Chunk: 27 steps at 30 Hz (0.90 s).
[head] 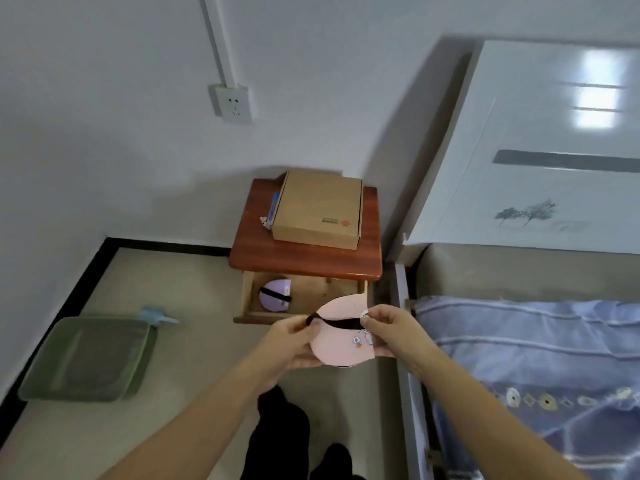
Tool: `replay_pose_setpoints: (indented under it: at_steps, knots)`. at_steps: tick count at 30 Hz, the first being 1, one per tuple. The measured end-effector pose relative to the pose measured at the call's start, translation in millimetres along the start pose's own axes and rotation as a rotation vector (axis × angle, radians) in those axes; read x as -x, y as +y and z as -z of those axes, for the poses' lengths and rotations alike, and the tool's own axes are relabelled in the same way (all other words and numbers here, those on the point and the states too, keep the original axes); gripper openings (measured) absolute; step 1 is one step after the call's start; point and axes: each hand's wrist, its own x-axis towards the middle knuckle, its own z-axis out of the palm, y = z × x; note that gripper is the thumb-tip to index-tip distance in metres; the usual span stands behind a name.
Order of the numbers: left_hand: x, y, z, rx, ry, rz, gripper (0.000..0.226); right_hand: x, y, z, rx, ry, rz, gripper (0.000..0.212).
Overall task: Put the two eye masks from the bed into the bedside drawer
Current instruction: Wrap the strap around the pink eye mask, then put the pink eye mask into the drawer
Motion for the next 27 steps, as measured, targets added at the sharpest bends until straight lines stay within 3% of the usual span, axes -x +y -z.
replay_pose_setpoints:
  at_steps: [5,7,10,13,19,23,27]
  knots:
    - [-95.5,-54.1,20.9,-0.076,0.183,0.133,0.015,-98.0,55.5,-34.7,0.152,-0.007,-0.177,0.005]
    - [-153.6,-65.1,31.5,-0.155,0.255,0.113,0.006,-156.8,75.1,-46.1,0.197,0.058,-0.182,0.005]
    - [-242.9,-85.3,48.3,-0.439,0.318,0.087,0.017,-242.6,105.0,-62.2,0.223,0.197,-0.196,0.013]
    - [-314.3,-108.0,58.7,-0.542,0.356,0.085,0.023,-305.8,129.3,-76.7,0.221,0.274,-0.180,0.019]
    - [-367.9,-134.2,64.1,-0.567,0.444,0.071,0.027,-356.1,152.7,-89.7,0.301,0.325,-0.202,0.021]
    - [-346.4,-129.0,62.2,-0.424,0.410,0.120,0.024,-334.0,146.8,-86.5,0.238,0.360,-0.248,0.024]
    - [-286.6,-127.2,77.5,0.123,0.425,0.322,0.020,-275.3,142.0,-82.1,-0.196,0.259,-0.381,0.018]
